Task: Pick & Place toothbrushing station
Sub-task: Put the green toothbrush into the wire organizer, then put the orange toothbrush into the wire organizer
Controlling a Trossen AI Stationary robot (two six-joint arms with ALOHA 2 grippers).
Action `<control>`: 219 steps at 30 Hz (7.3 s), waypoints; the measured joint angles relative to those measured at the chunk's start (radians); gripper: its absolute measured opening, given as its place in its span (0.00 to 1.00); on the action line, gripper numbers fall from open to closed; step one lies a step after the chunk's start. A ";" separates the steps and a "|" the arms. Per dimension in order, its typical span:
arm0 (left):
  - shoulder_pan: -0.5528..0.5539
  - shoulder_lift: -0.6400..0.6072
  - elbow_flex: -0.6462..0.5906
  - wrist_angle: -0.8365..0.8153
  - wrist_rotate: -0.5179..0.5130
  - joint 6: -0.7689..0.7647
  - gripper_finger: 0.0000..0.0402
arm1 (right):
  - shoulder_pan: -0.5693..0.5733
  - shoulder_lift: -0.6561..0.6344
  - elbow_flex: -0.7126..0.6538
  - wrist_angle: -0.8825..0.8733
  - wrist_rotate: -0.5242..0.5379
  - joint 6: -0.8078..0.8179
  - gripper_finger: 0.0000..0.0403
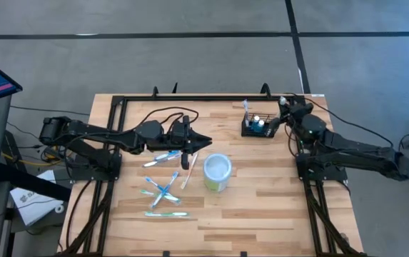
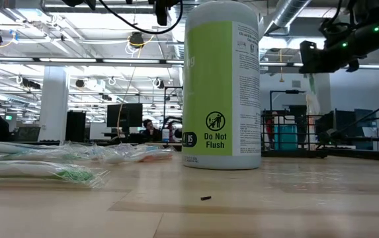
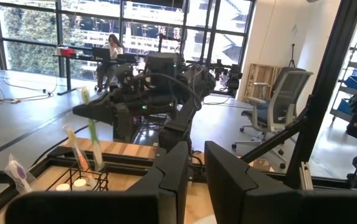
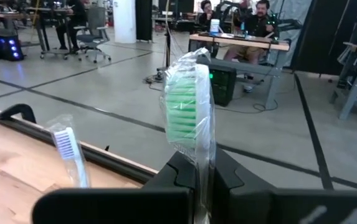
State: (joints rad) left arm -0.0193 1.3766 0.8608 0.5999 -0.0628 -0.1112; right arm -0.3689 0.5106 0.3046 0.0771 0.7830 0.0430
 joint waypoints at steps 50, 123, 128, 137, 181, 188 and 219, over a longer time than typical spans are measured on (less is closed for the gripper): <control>-0.004 0.000 0.001 -0.002 0.000 -0.001 0.12 | 0.002 0.000 -0.270 0.223 -0.049 0.202 0.16; 0.181 -0.295 -0.170 -0.740 -0.433 -0.142 0.12 | 0.345 -0.178 0.035 -0.227 -0.060 0.130 0.42; 0.252 -0.280 -0.170 -0.842 -0.397 -0.185 0.12 | 0.416 -0.177 0.042 -0.211 -0.060 0.103 0.40; 0.337 -0.154 -0.170 -0.919 -0.355 -0.185 0.12 | 0.510 -0.177 0.042 -0.157 -0.060 0.062 0.38; 0.391 0.119 -0.255 -0.937 -0.163 -0.184 0.22 | 0.611 0.015 0.042 0.090 -0.080 -0.025 0.36; 0.390 0.113 -0.266 -0.920 -0.155 -0.185 0.09 | 0.611 0.015 0.042 0.088 -0.080 -0.025 0.36; 0.301 -0.296 -0.270 -0.746 -0.191 -0.211 0.02 | 0.608 0.078 0.042 0.111 -0.080 0.010 0.36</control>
State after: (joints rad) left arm 0.2820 1.0808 0.5911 -0.1461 -0.2539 -0.3223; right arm 0.2395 0.5883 0.3470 0.1878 0.7033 0.0528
